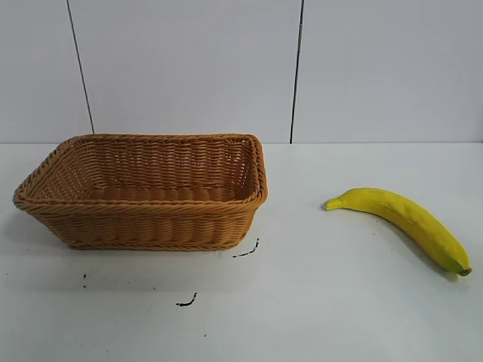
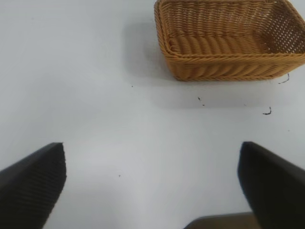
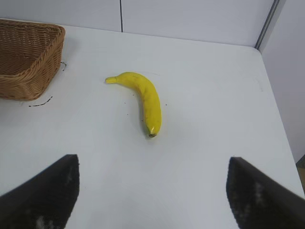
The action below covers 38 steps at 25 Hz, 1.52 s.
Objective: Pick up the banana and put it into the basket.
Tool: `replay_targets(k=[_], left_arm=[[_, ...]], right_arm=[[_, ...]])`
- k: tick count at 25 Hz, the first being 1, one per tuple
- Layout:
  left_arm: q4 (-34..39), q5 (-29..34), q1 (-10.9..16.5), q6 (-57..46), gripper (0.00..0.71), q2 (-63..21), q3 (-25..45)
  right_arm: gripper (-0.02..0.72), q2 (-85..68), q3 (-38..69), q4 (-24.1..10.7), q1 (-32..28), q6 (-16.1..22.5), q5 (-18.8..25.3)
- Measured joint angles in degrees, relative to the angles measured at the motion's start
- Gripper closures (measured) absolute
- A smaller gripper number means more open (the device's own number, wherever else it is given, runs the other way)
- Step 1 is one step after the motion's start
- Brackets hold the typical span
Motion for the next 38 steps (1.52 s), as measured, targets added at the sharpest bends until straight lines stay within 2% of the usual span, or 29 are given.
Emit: replay_targets(k=[12,15,35,38], left_arm=[[0.0,0.0,0.0,0.0,0.015,0.0,0.0],[0.0,0.0,0.0,0.0,0.015,0.0,0.0],[0.0,0.0,0.0,0.0,0.015,0.0,0.0],[0.0,0.0,0.0,0.0,0.015,0.0,0.0]], right_arm=[[0.098,0.1,0.0,0.0,0.0,0.0,-0.1],[0.098,4.2,-2.1,0.0,0.0,0.0,0.0],[0.098,70.2,-34.4,-0.1,0.0,0.0,0.3],[0.098,78.1,-39.0,-0.1,0.0,-1.5,1.2]])
